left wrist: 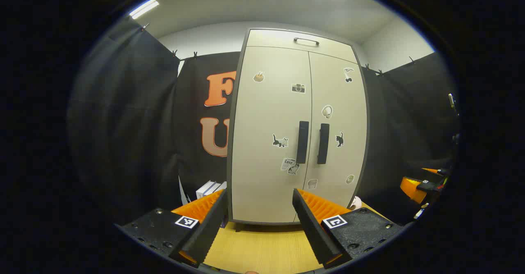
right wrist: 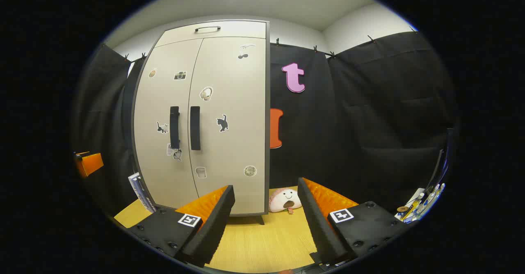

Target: Open the right door of the double-door shoe cabinet with the right hand, and open the left door with the left hand.

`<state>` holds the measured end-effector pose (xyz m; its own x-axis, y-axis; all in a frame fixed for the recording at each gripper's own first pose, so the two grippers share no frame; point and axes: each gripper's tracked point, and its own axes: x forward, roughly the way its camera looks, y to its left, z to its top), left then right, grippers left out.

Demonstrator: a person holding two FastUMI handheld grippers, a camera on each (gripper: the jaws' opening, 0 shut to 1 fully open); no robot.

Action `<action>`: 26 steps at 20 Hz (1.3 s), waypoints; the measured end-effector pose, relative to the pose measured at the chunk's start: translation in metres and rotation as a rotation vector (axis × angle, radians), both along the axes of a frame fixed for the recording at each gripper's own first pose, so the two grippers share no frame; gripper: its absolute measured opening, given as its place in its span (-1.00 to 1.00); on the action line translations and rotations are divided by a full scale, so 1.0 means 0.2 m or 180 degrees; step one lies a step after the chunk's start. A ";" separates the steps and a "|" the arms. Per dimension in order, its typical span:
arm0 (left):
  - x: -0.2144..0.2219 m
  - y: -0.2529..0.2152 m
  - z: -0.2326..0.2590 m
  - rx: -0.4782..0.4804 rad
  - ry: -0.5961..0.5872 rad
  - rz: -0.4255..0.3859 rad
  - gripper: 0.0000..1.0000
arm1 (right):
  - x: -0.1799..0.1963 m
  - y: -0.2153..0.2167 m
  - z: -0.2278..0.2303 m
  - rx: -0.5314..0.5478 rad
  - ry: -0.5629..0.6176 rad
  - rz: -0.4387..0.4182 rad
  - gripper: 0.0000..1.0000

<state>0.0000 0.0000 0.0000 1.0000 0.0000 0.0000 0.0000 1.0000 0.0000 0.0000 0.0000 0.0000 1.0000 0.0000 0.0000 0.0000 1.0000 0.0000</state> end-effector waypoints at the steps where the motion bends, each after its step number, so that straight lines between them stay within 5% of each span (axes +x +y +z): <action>1: 0.00 0.00 0.00 0.0004 0.0001 -0.0007 0.89 | 0.00 0.00 0.00 -0.0006 -0.0005 -0.0003 0.97; 26: -0.03 -0.03 0.03 0.0019 -0.0035 -0.0096 0.89 | -0.06 0.02 0.04 -0.0081 -0.0043 -0.0054 0.86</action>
<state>-0.0051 -0.0051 0.0057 0.9995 -0.0301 0.0109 0.0300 0.9995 0.0061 -0.0122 0.0039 0.0074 0.9998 -0.0169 0.0138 0.0173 0.9995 -0.0253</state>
